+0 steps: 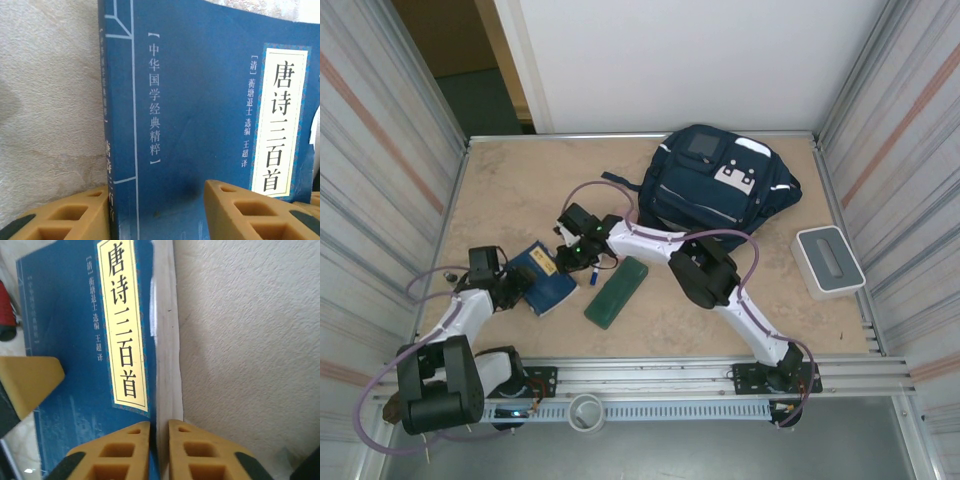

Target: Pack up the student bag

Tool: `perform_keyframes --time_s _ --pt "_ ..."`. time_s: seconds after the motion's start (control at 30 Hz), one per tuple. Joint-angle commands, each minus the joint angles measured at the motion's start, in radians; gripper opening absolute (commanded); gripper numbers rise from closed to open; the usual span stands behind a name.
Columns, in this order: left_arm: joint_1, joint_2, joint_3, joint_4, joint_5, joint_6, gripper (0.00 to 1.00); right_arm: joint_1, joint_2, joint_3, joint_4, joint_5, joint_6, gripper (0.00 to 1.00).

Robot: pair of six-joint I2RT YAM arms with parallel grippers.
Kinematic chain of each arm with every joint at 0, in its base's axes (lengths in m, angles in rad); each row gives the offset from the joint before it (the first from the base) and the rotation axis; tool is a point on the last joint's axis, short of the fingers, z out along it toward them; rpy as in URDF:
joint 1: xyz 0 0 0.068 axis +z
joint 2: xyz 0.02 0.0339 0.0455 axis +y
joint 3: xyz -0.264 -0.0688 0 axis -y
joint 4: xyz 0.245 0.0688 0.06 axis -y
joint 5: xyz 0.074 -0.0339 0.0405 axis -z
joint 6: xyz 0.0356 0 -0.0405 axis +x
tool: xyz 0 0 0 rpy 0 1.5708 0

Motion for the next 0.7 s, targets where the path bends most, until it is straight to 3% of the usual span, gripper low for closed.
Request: perform_keyframes --time_s 0.0,0.37,0.57,0.67 --pt "-0.043 0.058 -0.019 0.126 0.159 0.008 0.48 0.006 -0.051 -0.011 0.085 -0.105 0.059 0.10" --pt "-0.042 0.057 -0.021 0.148 0.168 0.001 0.46 -0.003 -0.040 -0.070 0.164 -0.153 0.100 0.21" --pt "-0.036 0.032 -0.021 0.153 0.183 -0.020 0.46 -0.019 -0.083 -0.124 0.201 -0.176 0.117 0.02" --pt "0.001 0.023 -0.021 0.166 0.222 -0.049 0.49 -0.040 -0.146 -0.184 0.280 -0.197 0.173 0.00"
